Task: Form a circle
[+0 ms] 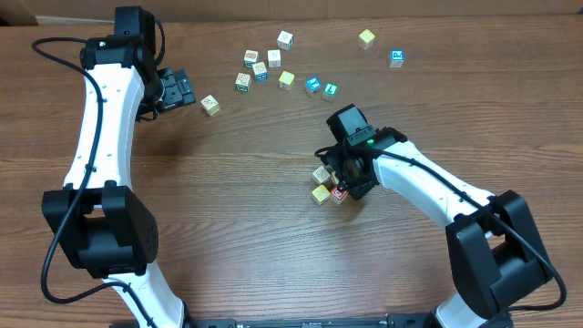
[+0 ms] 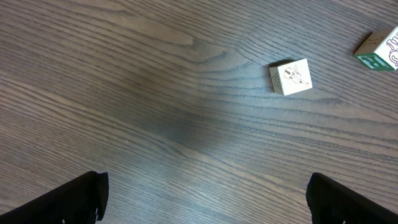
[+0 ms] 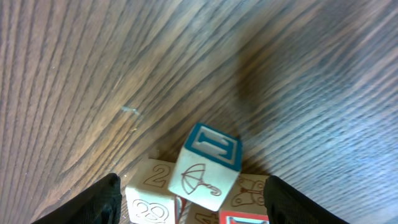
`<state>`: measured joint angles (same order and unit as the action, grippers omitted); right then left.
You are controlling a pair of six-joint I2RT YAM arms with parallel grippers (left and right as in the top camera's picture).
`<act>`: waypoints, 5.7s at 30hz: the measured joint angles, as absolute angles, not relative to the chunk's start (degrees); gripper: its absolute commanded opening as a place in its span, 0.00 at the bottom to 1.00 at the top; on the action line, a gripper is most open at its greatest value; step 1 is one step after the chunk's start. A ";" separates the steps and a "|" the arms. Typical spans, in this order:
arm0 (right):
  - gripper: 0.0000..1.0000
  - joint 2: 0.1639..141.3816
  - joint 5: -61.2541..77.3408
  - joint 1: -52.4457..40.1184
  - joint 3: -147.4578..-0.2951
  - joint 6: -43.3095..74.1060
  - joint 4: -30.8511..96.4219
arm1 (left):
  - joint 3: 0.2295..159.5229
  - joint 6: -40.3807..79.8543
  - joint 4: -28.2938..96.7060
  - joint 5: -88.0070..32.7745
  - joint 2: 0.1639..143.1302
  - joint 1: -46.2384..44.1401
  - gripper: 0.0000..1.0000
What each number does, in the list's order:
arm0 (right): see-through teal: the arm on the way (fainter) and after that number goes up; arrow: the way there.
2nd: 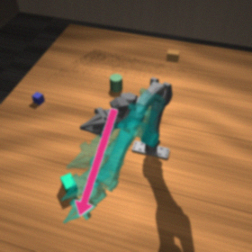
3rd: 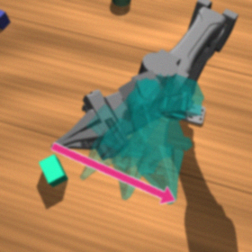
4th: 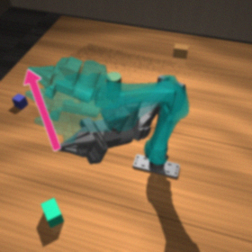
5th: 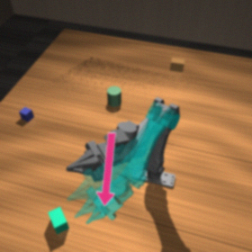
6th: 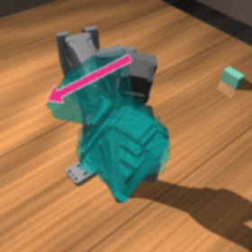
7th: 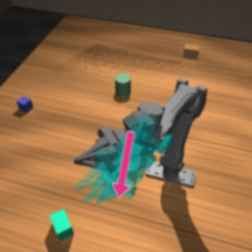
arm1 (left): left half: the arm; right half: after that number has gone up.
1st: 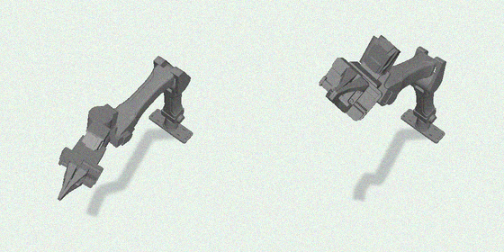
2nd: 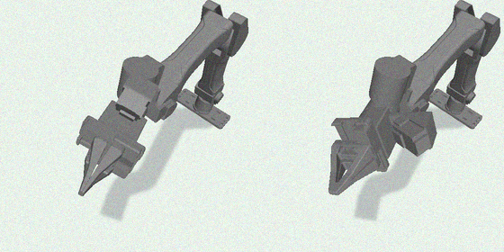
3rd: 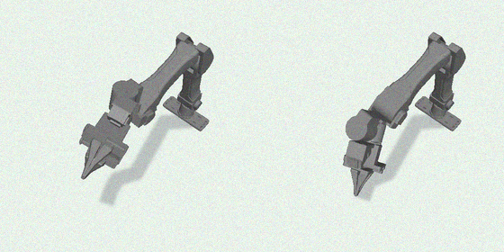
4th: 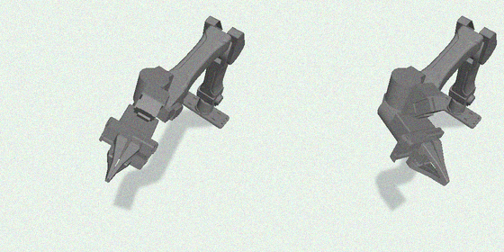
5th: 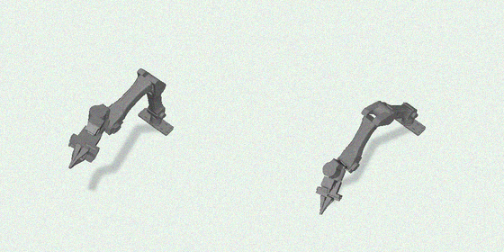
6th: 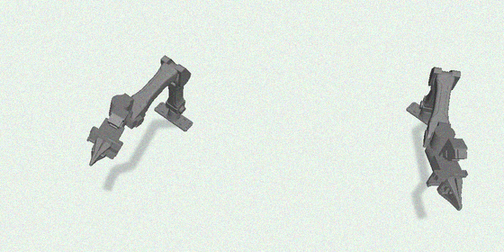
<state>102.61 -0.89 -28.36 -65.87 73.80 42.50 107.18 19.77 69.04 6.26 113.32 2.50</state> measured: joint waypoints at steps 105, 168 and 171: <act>0.43 102.78 -6.37 -28.60 -62.17 77.97 37.52 | 107.18 19.77 69.01 6.26 113.32 2.50 1.00; 0.60 103.13 -6.87 -23.90 -73.19 65.28 47.09 | 107.18 19.77 69.04 6.28 113.32 2.50 1.00; 0.53 103.13 -6.90 -22.76 -76.66 60.27 48.47 | 107.18 19.77 69.01 6.26 113.32 2.50 1.00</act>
